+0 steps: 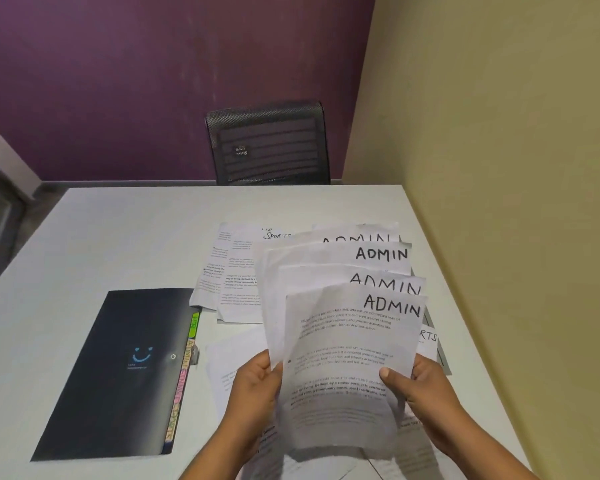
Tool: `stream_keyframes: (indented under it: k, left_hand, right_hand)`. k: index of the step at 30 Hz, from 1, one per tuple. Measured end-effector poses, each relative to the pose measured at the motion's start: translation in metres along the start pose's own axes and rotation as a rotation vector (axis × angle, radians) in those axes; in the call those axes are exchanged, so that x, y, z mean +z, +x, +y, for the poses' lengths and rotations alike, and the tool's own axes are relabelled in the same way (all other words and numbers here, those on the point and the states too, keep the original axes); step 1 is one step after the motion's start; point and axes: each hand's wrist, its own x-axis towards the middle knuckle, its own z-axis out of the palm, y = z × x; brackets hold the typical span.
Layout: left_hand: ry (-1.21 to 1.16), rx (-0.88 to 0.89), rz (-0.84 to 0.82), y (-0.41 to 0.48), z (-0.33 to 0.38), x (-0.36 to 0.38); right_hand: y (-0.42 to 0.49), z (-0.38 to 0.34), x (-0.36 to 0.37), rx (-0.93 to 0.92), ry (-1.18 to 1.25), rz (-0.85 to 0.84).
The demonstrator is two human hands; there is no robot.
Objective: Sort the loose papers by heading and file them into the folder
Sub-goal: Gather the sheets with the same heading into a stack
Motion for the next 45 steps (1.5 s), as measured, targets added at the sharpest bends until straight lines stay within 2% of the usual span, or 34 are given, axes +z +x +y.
stream_keyframes:
  k: [6,10,13,21,26,35,41,45]
  left_hand:
    - [0.004,0.132,-0.063,0.009,0.002,-0.004]
    - [0.124,0.269,-0.010,0.015,0.009,-0.001]
    - [0.120,0.343,0.040,0.018,0.013,0.002]
    - [0.233,0.429,0.066,0.019,0.009,0.000]
    - [0.262,0.406,0.064,0.026,0.001,-0.001]
    - [0.248,0.351,0.023,0.025,0.004,0.007]
    - [0.199,0.423,0.046,0.017,0.010,-0.002]
    - [0.294,0.290,0.064,0.028,-0.013,-0.012]
  right_hand:
    - [-0.004,-0.009,0.004,-0.099,0.014,0.086]
    - [-0.005,-0.023,0.007,-0.199,-0.008,0.106]
    - [-0.007,-0.033,0.010,-0.253,0.023,0.107]
    - [-0.007,-0.031,0.011,-0.304,0.009,0.060]
    - [0.000,-0.022,0.007,-0.322,-0.097,0.053]
    - [0.007,-0.016,0.007,-0.214,-0.150,0.075]
    - [-0.013,-0.039,0.010,-0.418,-0.123,-0.030]
    - [-0.002,-0.020,0.021,-0.278,-0.194,-0.079]
